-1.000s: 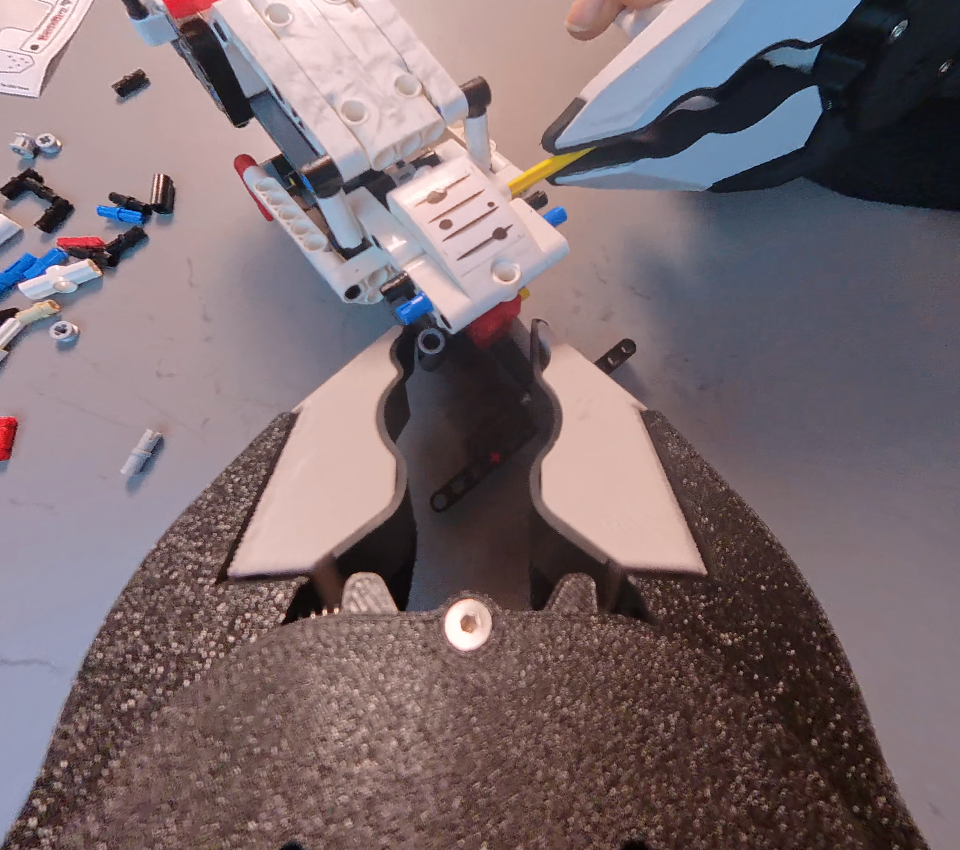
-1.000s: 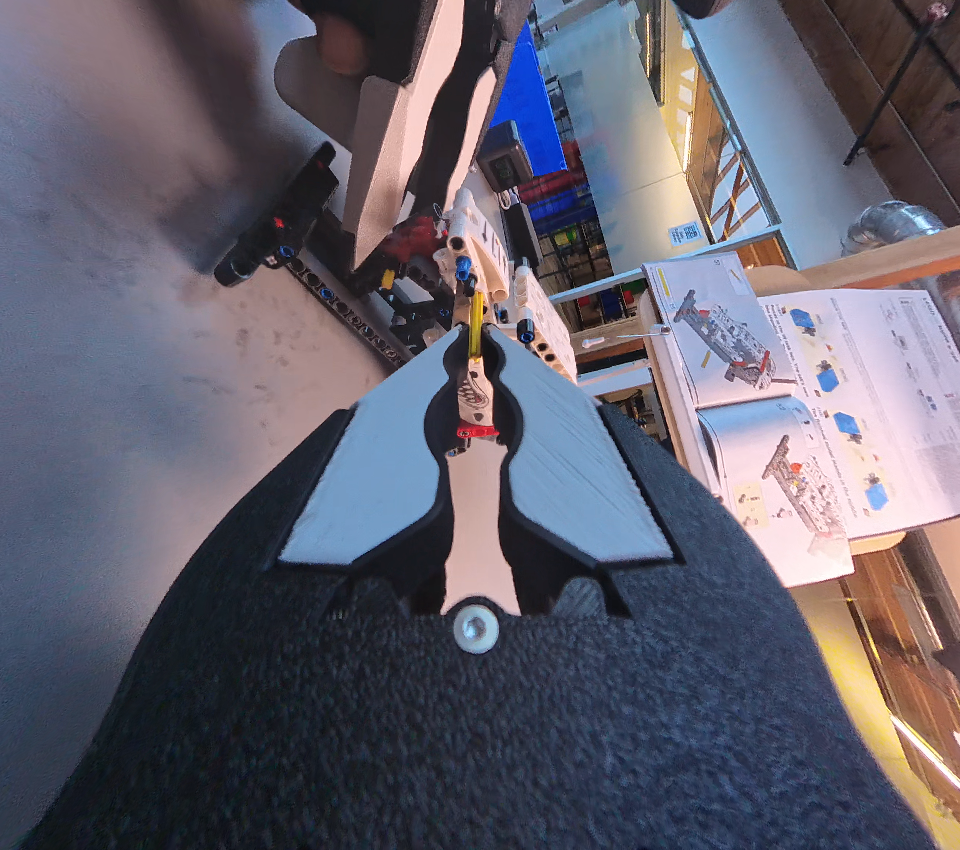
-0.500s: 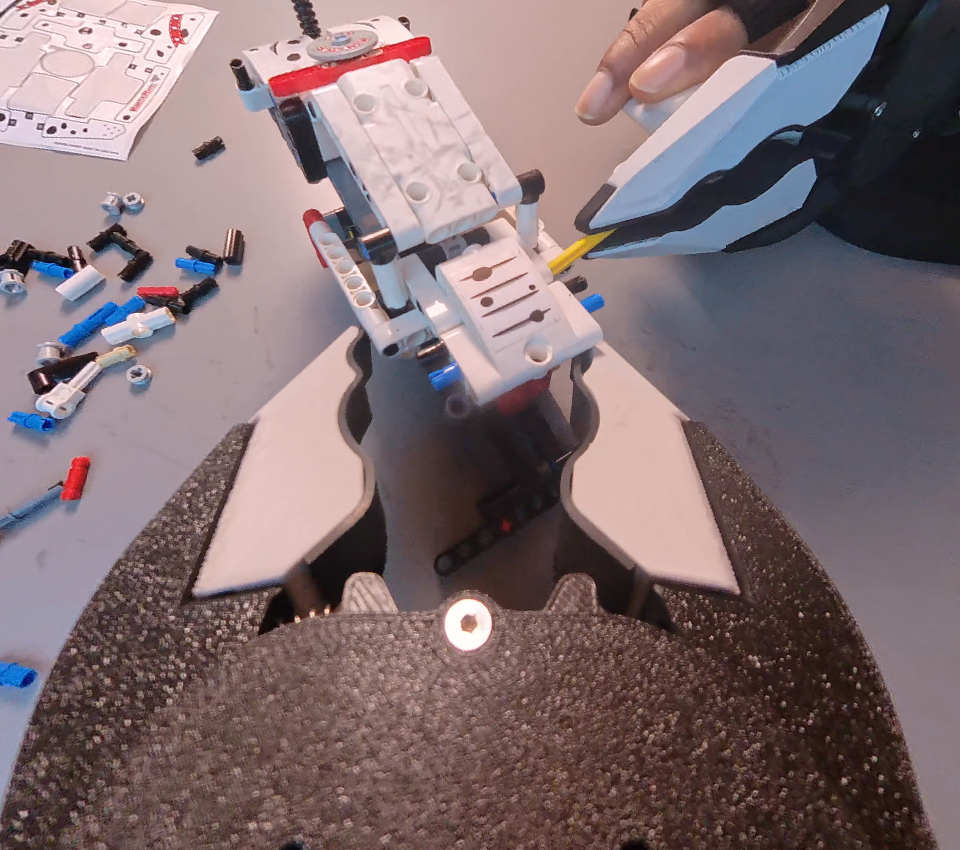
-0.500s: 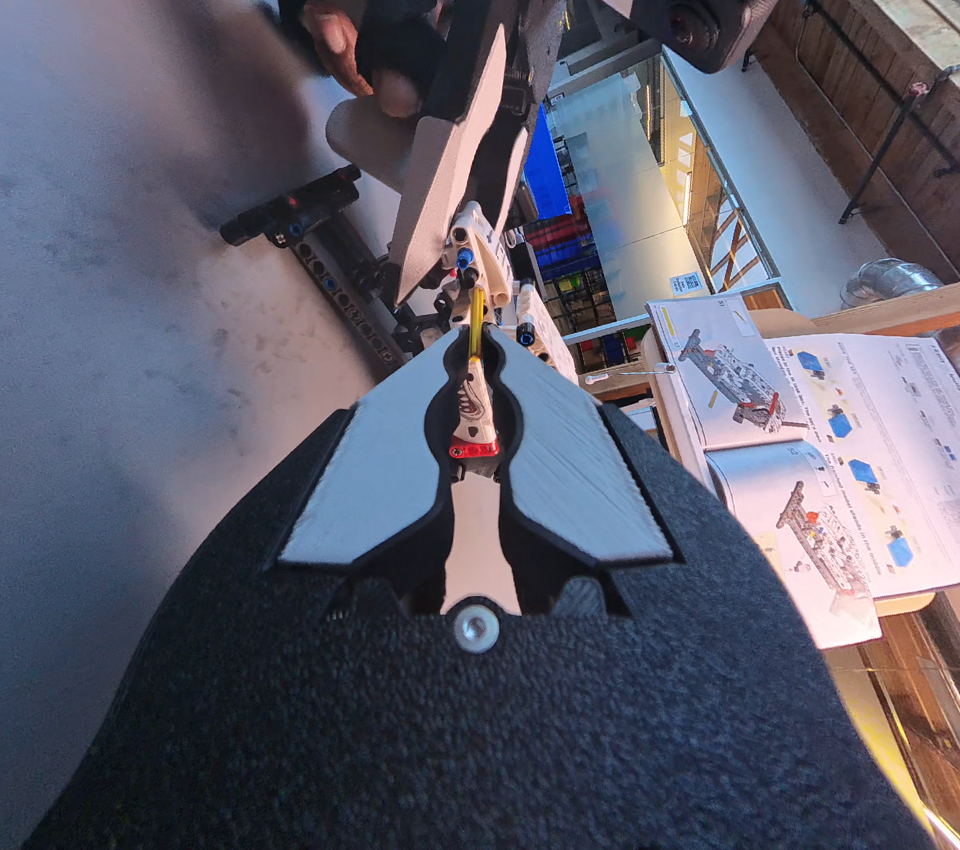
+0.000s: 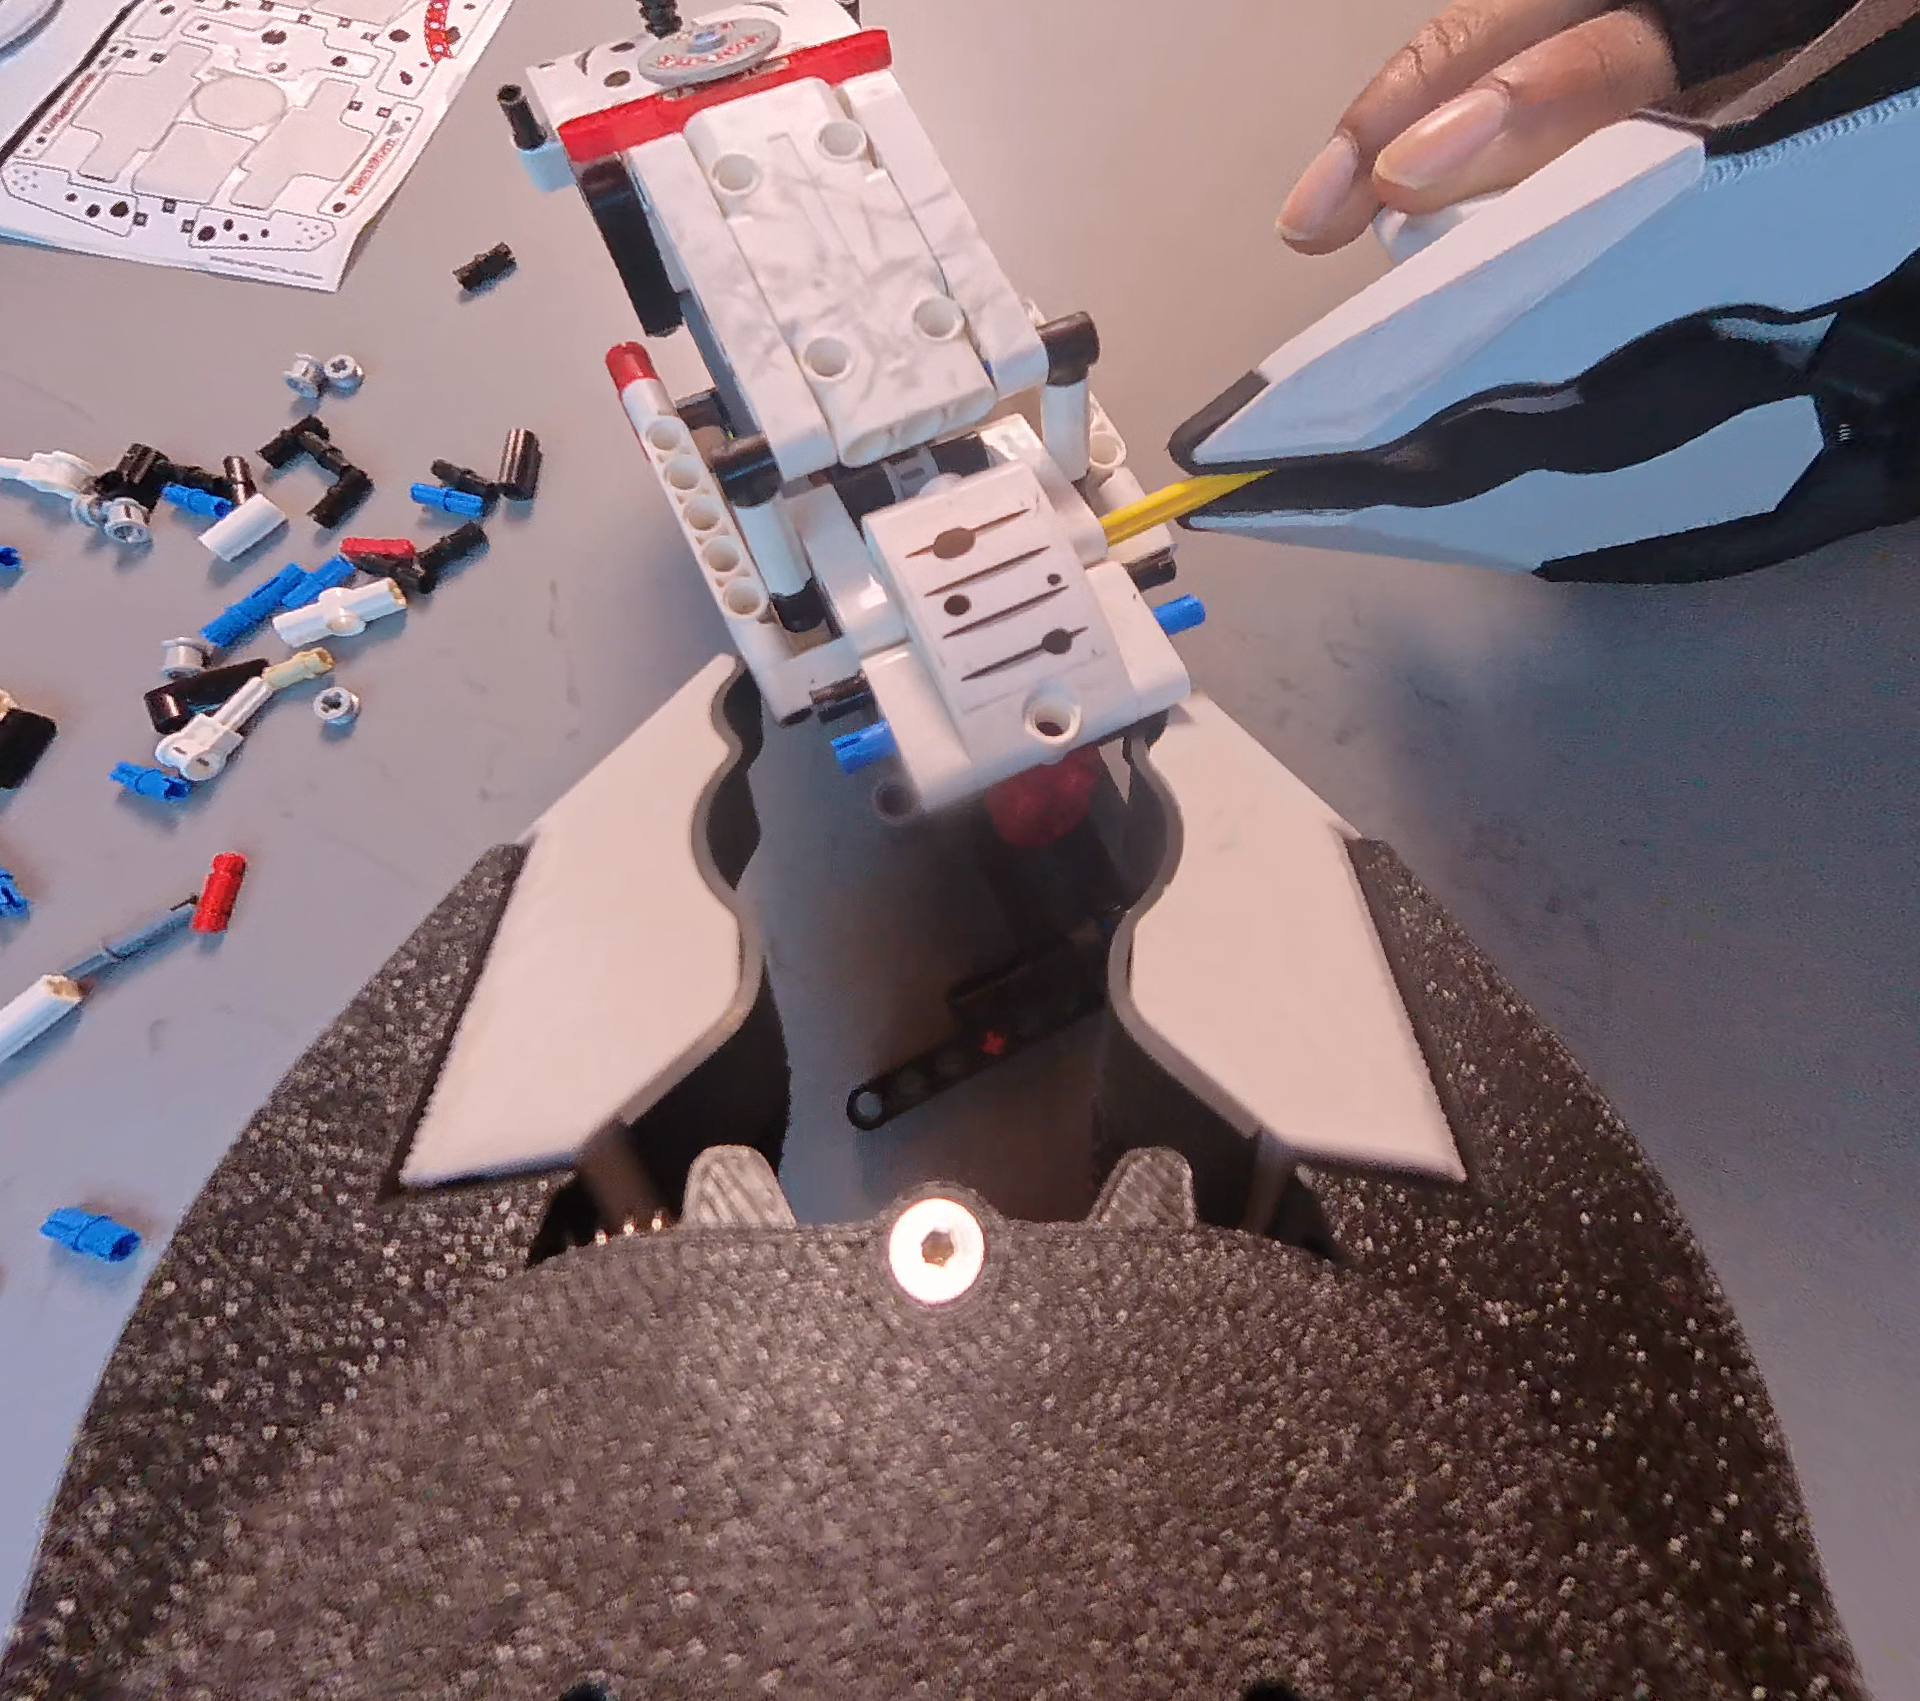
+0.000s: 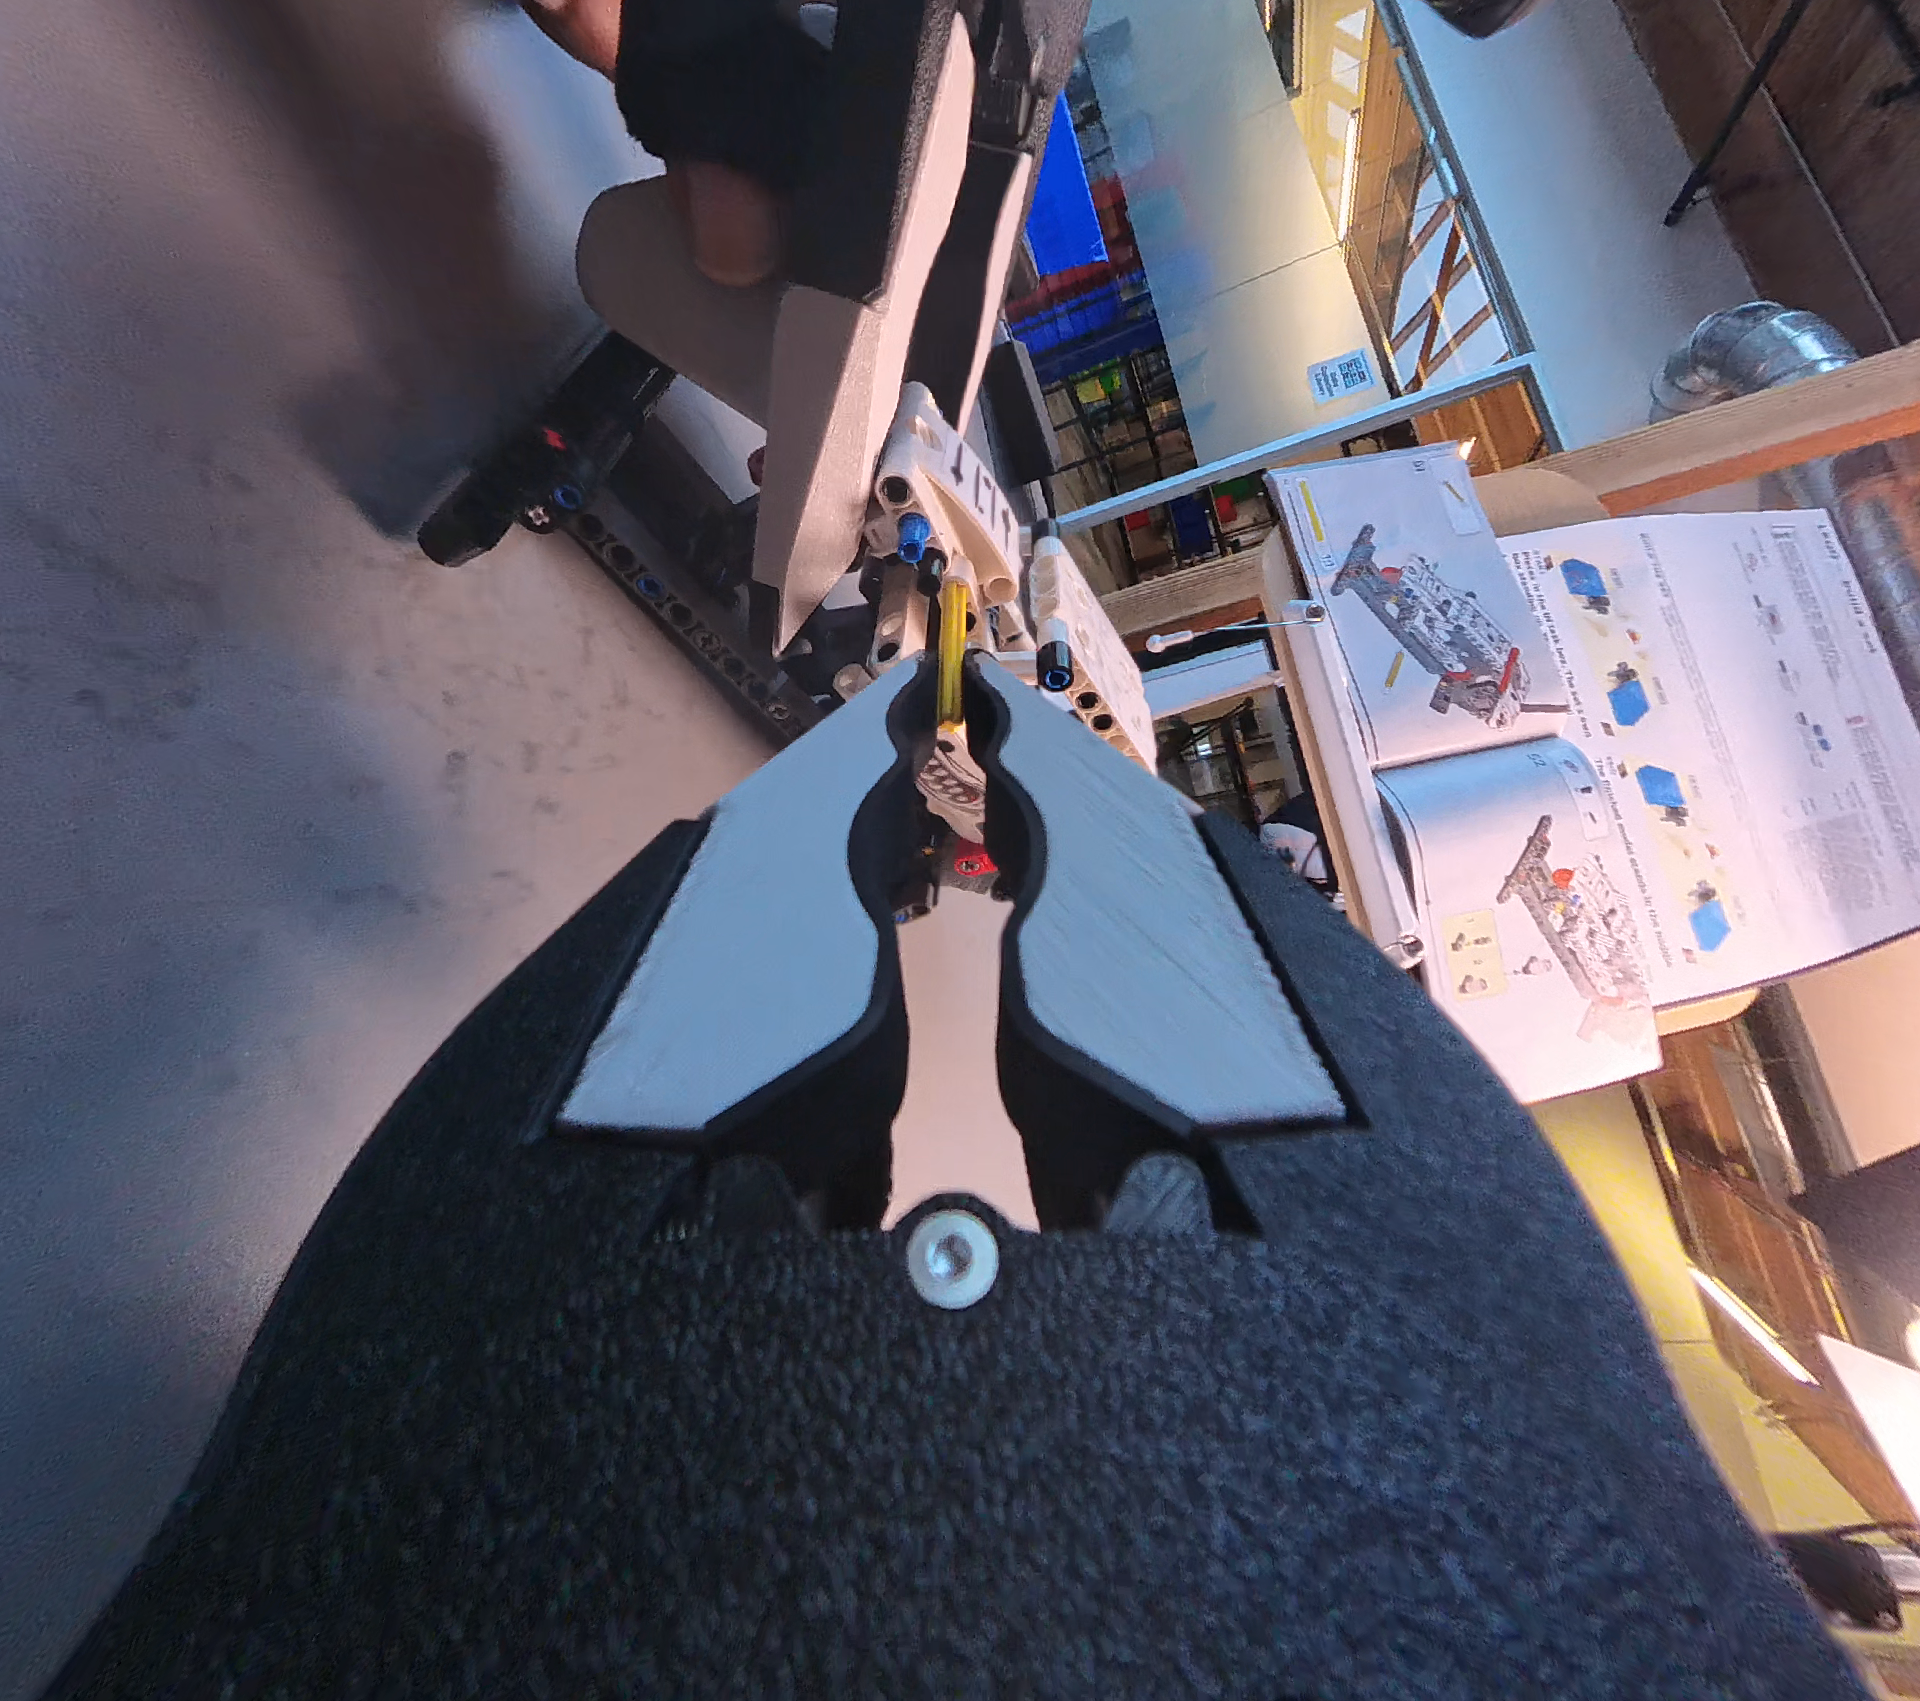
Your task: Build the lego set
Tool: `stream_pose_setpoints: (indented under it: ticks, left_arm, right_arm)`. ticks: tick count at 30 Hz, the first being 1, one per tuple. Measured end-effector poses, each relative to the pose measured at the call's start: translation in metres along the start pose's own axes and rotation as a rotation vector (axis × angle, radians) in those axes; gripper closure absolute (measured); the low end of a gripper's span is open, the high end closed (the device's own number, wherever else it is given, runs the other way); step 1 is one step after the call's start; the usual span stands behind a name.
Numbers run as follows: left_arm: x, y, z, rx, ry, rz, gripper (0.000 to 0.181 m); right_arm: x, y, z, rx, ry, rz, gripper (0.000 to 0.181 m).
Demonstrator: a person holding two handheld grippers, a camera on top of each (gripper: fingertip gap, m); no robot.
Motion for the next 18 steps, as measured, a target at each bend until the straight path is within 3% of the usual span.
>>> stream_pose_setpoints:
  ticks: [18]
  left_arm:
    - [0.0000, 0.0053, 0.0027, 0.021, -0.069, 0.044, 0.112]
  right_arm:
    - [-0.0017, -0.0022, 0.0061, 0.091, -0.046, -0.061, 0.178]
Point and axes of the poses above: each gripper's, where its closed fingertips meet, x back along the fingers, z out of its top, y = z × x across the jaws, the point moved 7 cm from there along x, back along the fingers, and after that the axes turned 14 degrees about -y, right-handed, at the moved point
